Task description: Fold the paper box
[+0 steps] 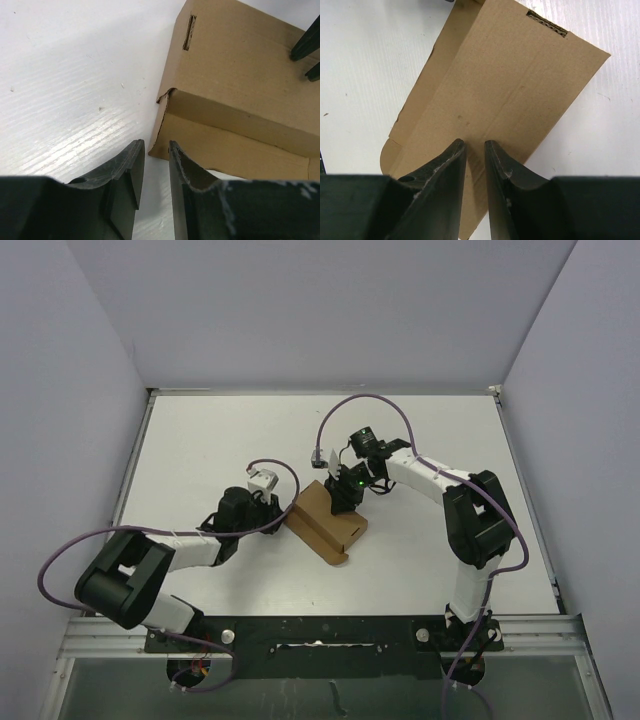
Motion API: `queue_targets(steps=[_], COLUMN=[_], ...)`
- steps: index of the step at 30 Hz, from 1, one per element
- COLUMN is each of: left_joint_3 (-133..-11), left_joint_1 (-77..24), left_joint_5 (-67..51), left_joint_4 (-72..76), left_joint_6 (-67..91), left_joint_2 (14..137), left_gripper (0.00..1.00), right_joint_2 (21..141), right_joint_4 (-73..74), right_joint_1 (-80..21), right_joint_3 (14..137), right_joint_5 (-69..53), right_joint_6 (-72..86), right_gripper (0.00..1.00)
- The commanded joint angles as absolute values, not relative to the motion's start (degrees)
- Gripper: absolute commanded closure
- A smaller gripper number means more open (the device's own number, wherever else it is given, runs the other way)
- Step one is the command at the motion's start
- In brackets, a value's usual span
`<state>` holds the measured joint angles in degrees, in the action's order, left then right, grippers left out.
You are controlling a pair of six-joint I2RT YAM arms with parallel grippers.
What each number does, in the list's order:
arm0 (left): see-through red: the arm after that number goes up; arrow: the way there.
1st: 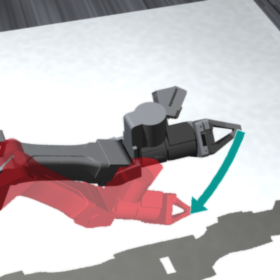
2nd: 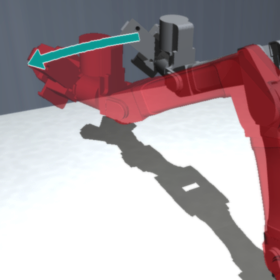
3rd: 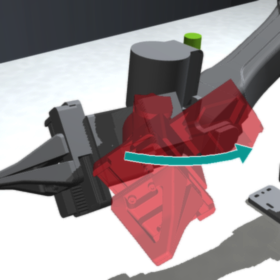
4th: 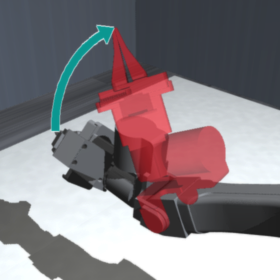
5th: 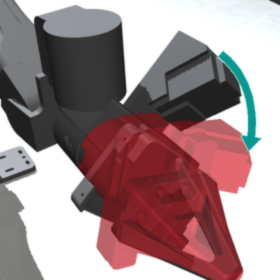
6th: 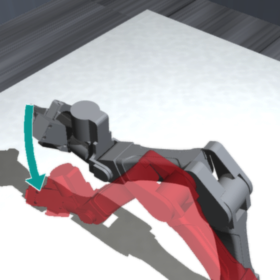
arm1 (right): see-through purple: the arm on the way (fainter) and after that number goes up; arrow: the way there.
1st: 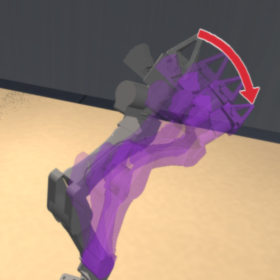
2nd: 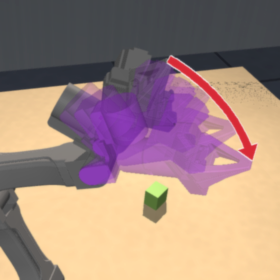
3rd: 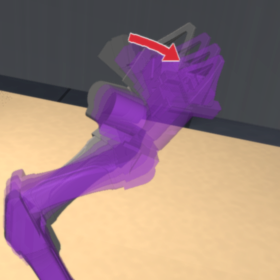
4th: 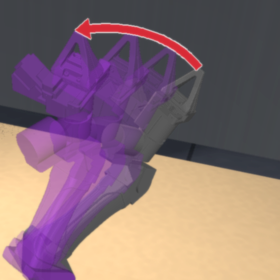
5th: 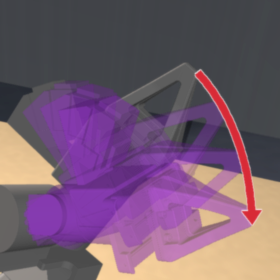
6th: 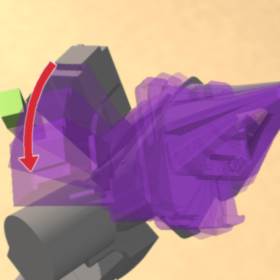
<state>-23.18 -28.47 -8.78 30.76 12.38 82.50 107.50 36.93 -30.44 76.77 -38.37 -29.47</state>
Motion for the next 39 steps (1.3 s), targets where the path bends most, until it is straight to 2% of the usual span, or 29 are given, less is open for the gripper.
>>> queue_targets(steps=[1,9,17,25,39], left_joint_3=[-26.15,-27.86,-29.7,-32.05,-31.58], left_joint_1=[-28.83,-28.74,-28.65,-28.74,-28.74], left_joint_5=[-10.01,-10.11,-10.4,-11.69,-15.72], left_joint_4=[35.15,34.37,32.6,29.36,32.43], left_joint_6=[11.57,11.91,12.12,10.0,7.59], left_joint_2=[84.37,86.65,86.56,85.19,84.34], left_gripper=[0.76,0.84,1.0,1.0,1.0], right_joint_2=[109.72,109.88,109.99,110.3,110.68], right_joint_4=[36.85,36.91,37.0,37.0,36.17], right_joint_1=[-30.82,-30.92,-31.0,-31.15,-30.96], right_joint_3=[77.08,77.08,77.17,77.26,77.17], right_joint_5=[-35.53,-35.75,-35.95,-36.64,-36.9], right_joint_6=[-29.97,-29.96,-29.78,-29.29,-27.44], right_gripper=[0.75,0.75,0.75,0.75,0.75])
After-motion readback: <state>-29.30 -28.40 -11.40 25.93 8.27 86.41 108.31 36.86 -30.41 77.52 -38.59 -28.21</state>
